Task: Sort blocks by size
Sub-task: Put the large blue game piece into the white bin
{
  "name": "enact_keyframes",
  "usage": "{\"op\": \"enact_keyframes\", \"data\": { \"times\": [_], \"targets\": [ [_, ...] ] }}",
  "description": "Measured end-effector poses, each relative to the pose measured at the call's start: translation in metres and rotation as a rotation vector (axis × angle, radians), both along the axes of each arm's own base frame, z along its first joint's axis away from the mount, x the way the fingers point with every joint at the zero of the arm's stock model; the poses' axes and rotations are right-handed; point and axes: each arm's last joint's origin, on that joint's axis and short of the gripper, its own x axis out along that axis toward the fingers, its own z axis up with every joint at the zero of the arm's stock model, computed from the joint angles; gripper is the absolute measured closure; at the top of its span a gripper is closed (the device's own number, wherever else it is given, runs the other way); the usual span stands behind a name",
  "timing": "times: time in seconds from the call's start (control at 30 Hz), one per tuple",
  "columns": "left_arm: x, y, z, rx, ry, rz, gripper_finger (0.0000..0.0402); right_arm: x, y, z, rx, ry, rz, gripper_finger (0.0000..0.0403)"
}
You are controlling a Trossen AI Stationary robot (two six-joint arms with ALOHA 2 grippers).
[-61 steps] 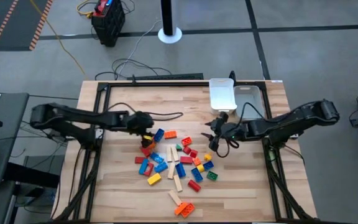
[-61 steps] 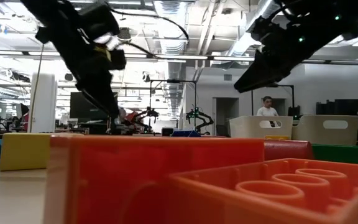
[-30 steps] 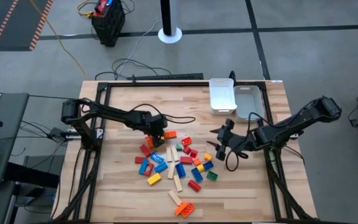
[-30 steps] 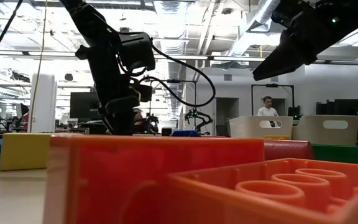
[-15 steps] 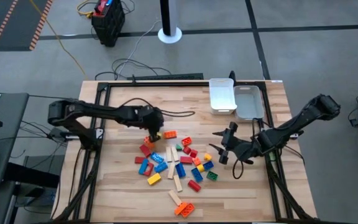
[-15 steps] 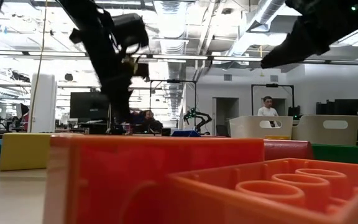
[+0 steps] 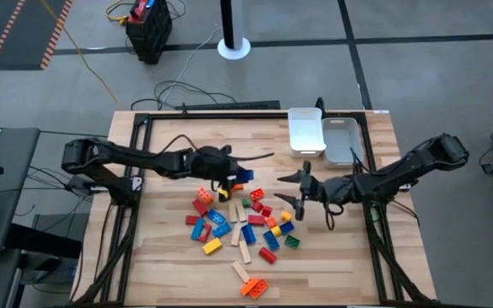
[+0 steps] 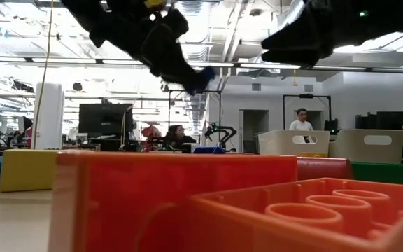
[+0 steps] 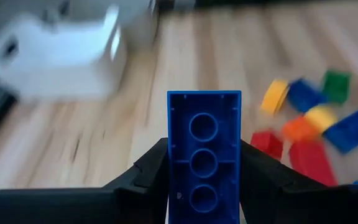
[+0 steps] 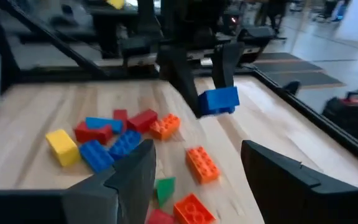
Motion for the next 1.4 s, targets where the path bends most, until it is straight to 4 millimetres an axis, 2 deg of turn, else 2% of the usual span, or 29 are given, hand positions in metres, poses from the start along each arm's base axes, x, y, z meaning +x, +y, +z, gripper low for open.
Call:
{"op": "enact_keyframes", "data": {
  "times": [0.17, 0.43, 0.63, 0.97, 1.23, 1.4],
  "targets": [
    [0.001, -0.008, -0.011, 0.036, -0.121, -0.064, 0.0268, 0.009, -0.010, 0.009, 0.014, -0.064, 0.063, 0.0137],
    [0.013, -0.010, -0.025, 0.008, -0.224, -0.128, 0.0267, 0.044, -0.003, 0.006, -0.128, -0.049, 0.120, 0.0137],
    [0.017, -0.011, -0.029, -0.001, -0.268, -0.139, 0.0266, 0.064, -0.002, 0.016, -0.181, -0.069, 0.116, 0.0137],
    [0.014, -0.017, -0.031, -0.006, -0.303, -0.168, 0.0266, 0.074, -0.015, -0.001, -0.172, -0.021, 0.069, 0.0137],
    [0.014, -0.017, -0.031, -0.019, -0.303, -0.164, 0.0266, 0.075, -0.015, -0.002, -0.173, -0.017, 0.070, 0.0138],
    [0.014, -0.017, -0.030, -0.018, -0.318, -0.159, 0.0266, 0.075, -0.016, -0.004, -0.172, -0.006, 0.073, 0.0164]
  ]
}}
